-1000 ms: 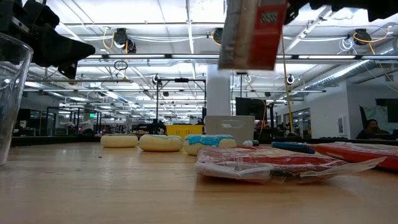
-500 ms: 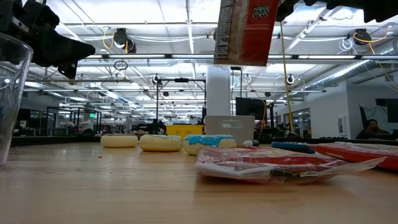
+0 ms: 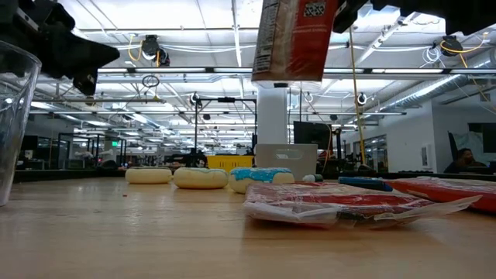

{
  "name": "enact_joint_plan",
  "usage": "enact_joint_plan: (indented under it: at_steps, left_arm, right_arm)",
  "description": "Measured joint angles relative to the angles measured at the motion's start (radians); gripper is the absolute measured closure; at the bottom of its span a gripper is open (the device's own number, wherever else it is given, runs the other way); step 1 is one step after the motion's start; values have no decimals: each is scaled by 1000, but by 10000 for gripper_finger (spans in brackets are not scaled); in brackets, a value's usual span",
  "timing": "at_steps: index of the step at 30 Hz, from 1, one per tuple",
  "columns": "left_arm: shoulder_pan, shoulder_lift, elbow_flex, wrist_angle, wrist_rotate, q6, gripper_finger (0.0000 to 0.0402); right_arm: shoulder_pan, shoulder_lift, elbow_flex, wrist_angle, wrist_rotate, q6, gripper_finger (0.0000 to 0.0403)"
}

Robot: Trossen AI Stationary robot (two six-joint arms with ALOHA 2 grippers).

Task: Pick & Place Food Item
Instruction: Put the top right red popcorn bag into the transparent bin

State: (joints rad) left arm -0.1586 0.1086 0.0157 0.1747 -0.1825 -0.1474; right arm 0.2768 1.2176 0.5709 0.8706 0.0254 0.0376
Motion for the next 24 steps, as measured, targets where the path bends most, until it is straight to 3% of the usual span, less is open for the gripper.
enact_joint_plan:
  at_steps: [5,12,19,24]
  left_arm:
    - [0,70,0,31,-6,-90,378]
    - [0,247,0,229,-41,-127,369]
    - [0,493,0,450,-16,-172,282]
    - [-1,659,9,619,61,-84,226]
  right_arm:
    - [0,22,0,18,0,0,403]
    - [-9,27,0,31,0,3,403]
    - [-9,38,1,40,0,3,403]
    - [-9,96,42,41,0,4,403]
